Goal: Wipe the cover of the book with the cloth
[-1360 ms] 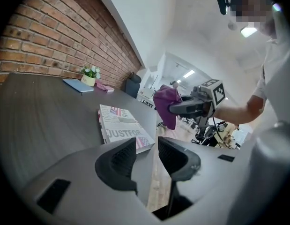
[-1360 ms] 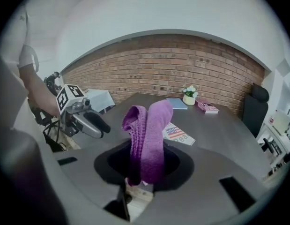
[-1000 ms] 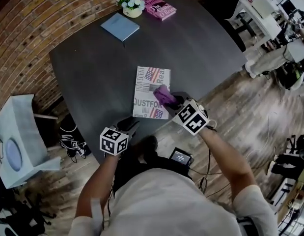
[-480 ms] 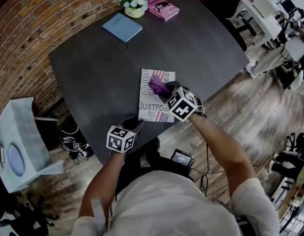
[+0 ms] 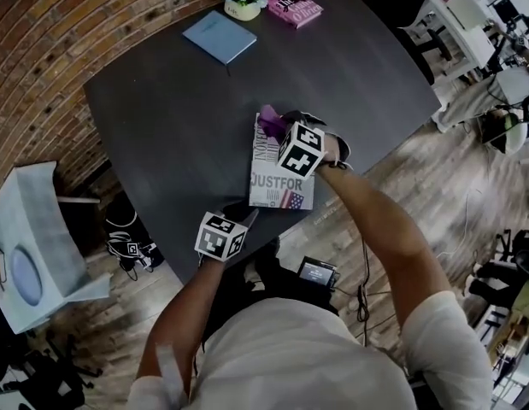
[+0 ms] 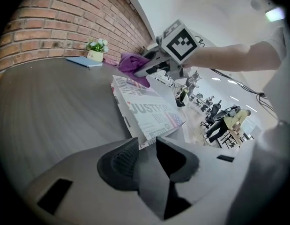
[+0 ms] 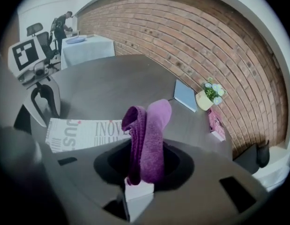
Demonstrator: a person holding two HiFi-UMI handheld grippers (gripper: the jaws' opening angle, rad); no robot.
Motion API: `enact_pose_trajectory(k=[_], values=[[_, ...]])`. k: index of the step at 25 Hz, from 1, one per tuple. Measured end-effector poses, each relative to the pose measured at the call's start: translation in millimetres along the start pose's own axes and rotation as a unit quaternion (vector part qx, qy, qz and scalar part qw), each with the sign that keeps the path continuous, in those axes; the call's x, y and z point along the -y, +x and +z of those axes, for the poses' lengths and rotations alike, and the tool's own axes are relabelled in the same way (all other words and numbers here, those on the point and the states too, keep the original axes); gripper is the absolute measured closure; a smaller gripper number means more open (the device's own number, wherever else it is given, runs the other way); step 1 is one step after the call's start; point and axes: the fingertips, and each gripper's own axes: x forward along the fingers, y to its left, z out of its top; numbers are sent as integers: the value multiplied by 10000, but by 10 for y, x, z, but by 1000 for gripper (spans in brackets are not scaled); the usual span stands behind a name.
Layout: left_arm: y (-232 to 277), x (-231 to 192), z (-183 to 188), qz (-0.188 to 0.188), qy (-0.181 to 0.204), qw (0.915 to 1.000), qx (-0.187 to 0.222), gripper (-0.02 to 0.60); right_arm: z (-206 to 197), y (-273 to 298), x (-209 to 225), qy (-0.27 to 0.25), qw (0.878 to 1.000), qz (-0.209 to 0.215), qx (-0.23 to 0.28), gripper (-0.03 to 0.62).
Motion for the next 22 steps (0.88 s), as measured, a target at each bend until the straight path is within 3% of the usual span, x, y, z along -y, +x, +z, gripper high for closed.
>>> enact_pose_trajectory(k=[7,13,22], values=[[66,25,2,-3,184,9996,-225,476,130,240,221,-802,9955,-310,-399,485],[116,21,-6,4,251,9989,-404,489,83,456,178,-1056,9916,-268,-699,485],[158,20,-24,15,359,9977,-571,485,87,399,-85,-1041,9927,-161,-588,488]])
